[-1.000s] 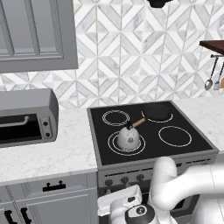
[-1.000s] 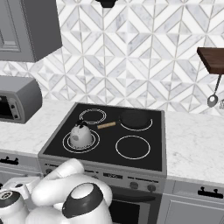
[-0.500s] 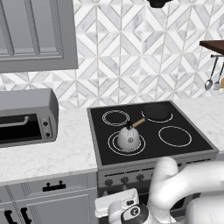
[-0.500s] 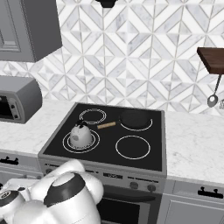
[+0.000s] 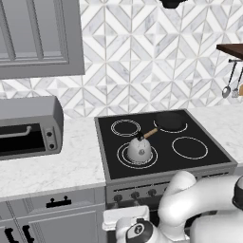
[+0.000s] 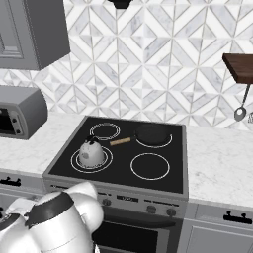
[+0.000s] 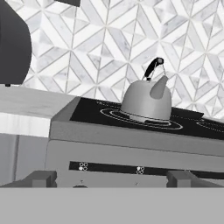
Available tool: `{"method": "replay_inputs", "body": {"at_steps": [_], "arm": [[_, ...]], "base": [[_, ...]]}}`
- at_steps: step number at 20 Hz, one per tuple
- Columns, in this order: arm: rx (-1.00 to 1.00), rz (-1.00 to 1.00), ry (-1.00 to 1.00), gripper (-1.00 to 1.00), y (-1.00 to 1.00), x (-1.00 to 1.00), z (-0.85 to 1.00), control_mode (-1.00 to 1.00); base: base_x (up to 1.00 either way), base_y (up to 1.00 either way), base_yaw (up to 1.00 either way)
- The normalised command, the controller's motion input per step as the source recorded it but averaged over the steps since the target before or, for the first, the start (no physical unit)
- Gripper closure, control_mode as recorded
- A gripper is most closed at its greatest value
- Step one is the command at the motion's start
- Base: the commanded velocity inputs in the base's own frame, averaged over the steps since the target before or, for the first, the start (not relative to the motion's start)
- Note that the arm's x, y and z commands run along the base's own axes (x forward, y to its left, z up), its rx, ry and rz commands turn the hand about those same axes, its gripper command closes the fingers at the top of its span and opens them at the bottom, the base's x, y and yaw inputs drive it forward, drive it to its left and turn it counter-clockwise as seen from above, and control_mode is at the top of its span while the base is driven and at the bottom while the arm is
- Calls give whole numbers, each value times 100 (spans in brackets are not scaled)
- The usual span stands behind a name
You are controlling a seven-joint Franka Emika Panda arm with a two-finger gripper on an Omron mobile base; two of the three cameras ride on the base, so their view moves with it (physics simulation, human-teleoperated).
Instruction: Pick the kettle from the counter and place it on a stove burner. Then turn the burner on.
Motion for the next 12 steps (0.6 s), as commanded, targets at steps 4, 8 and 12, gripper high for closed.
{"method": "replay_inputs", "body": {"at_steps": [4,8,12], "arm": [[12,0,0,-100,-25,38,-3,-100],[9,1,0,-100,-10,44,-2,-100],[7,8,0,-100,-36,24,-18,-100]], "base": [[0,0,0],[0,0,0],[0,0,0]]}}
